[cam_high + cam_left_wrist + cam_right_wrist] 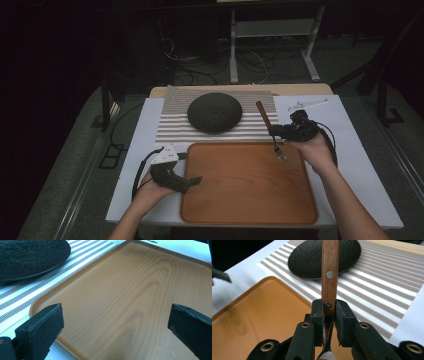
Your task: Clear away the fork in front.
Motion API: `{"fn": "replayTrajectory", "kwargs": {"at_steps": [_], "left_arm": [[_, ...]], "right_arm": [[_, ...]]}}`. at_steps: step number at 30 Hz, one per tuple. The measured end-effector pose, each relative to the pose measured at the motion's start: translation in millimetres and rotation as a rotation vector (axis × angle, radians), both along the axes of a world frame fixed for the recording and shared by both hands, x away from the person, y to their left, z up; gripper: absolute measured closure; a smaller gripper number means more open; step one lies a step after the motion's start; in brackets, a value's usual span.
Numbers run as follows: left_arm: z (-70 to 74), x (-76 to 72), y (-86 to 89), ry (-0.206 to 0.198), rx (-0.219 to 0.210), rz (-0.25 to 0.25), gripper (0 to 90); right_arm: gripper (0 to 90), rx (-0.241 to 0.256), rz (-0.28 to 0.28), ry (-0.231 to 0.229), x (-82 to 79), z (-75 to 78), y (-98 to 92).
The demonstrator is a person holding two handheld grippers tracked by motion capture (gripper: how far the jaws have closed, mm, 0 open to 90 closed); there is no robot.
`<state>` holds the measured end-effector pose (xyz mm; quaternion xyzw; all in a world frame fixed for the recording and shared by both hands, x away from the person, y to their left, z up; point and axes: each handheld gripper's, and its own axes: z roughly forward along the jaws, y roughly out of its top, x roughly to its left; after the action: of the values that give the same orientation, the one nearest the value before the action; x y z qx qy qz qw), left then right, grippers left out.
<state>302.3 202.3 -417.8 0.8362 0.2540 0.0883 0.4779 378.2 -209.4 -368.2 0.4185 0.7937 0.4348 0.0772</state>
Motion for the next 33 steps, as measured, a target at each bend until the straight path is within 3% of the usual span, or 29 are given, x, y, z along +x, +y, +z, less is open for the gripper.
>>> {"fn": "replayTrajectory", "kwargs": {"at_steps": [10, 16, 19, 26, 33], "left_arm": [[2.1, -1.7, 0.6, 0.005, -0.018, 0.002, 0.0], [1.5, -1.3, -0.6, 0.011, -0.015, 0.011, 0.0], [2.2, -1.7, -0.9, 0.011, -0.020, 0.009, 0.9], [6.0, 0.4, -6.4, 0.007, -0.039, 0.031, 13.7], [15.3, 6.6, -15.0, 0.011, -0.093, 0.028, 18.9]], "right_arm": [[77.1, 0.029, 0.070, -0.042, -38.3, -9.7, 4.5], [77.1, 0.035, 0.111, -0.038, -54.2, -18.8, 11.2], [77.1, 0.035, 0.117, -0.028, -56.9, -21.6, 12.6], [77.0, 0.050, 0.138, -0.030, -57.7, -22.3, 17.7], [77.0, 0.052, 0.126, -0.032, -56.2, -22.3, 15.5]]}}
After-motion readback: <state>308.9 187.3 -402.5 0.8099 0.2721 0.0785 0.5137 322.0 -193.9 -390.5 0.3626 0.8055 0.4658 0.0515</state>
